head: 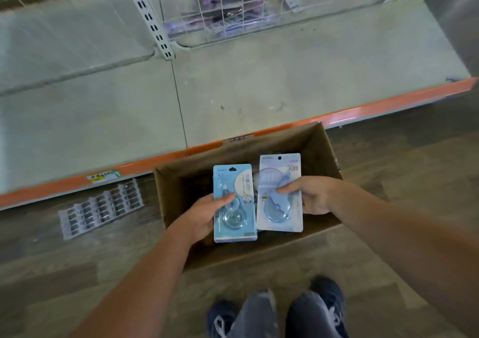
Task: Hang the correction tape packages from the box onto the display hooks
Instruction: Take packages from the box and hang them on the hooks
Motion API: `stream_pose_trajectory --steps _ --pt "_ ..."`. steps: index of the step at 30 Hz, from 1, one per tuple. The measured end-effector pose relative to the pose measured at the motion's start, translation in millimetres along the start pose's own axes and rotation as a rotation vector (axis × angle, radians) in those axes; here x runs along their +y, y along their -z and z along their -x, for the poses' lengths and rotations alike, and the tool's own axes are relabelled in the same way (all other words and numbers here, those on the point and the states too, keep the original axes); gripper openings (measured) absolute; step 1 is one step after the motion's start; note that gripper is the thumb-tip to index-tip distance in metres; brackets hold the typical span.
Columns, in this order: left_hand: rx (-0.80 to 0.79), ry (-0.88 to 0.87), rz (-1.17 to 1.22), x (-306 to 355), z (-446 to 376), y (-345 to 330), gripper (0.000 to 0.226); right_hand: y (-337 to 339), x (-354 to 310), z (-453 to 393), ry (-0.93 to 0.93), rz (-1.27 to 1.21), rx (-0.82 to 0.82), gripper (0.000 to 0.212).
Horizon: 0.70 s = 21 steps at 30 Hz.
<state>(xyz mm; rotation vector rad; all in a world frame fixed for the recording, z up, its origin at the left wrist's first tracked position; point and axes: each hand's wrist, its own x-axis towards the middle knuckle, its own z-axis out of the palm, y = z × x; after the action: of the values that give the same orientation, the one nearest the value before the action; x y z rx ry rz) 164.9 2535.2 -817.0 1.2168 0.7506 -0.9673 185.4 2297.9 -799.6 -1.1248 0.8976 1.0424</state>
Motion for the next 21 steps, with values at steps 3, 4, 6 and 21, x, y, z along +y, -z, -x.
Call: stream_pose_trajectory --steps 3,4,6,21 --pt "-0.029 0.006 0.051 16.0 66.1 -15.3 0.028 -14.0 0.5 65.0 -0.003 0.008 -0.05 0.041" --pt "-0.032 0.001 0.046 22.6 89.7 -20.4 0.028 -17.7 -0.5 88.9 -0.003 0.02 -0.061 0.039" --pt "-0.033 -0.014 0.025 38.1 138.4 -31.6 0.028 -23.7 -5.2 137.0 0.003 0.043 -0.079 0.034" --pt "-0.04 -0.349 -0.115 185.8 463.7 -116.2 0.024 -88.2 -84.6 490.6 0.378 0.127 -0.104 0.02"
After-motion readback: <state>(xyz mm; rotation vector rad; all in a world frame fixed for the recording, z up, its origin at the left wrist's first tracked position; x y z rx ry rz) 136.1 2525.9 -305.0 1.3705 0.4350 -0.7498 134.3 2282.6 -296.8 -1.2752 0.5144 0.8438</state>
